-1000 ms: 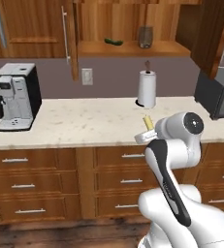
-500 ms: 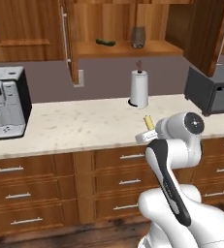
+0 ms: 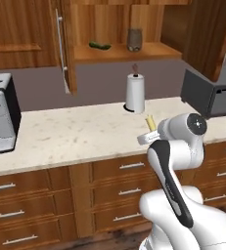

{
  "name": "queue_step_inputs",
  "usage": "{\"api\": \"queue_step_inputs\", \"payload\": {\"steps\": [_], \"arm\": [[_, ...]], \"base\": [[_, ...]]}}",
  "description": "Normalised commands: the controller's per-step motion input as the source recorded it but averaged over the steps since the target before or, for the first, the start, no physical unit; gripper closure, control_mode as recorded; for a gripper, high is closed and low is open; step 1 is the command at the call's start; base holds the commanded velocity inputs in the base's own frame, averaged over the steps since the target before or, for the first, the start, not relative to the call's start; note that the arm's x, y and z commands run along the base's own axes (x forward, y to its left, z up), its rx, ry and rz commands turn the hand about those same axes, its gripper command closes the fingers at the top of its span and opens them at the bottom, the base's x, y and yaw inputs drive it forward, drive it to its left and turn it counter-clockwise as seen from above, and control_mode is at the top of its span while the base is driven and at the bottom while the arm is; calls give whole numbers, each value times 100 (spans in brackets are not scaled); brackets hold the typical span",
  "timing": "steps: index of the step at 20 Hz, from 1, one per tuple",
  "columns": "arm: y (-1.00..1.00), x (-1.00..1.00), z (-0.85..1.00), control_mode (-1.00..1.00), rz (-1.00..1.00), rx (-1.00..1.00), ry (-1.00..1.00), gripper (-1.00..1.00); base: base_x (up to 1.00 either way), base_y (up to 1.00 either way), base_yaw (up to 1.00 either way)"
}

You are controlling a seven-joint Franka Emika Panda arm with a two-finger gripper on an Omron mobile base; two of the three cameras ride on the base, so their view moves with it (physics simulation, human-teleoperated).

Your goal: Pick the candle and jar from the dining table and place them in the open cabinet. Close the cabinet after placing the objects.

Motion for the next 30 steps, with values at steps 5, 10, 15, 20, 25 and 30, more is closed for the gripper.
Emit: {"api": "queue_step_inputs", "payload": {"steps": [5, 10, 15, 20, 25, 30], "arm": [[0, 0, 0, 100, 0, 0, 0, 100], [0, 0, 0, 100, 0, 0, 0, 100], [0, 0, 0, 100, 0, 0, 0, 100], [0, 0, 0, 100, 0, 0, 0, 100], [0, 0, 0, 100, 0, 0, 0, 100], [0, 0, 0, 100, 0, 0, 0, 100]], "base": [[44, 33, -7], [36, 34, -4], [44, 30, -3], [35, 26, -2], [30, 26, -2], [30, 25, -2]]}}
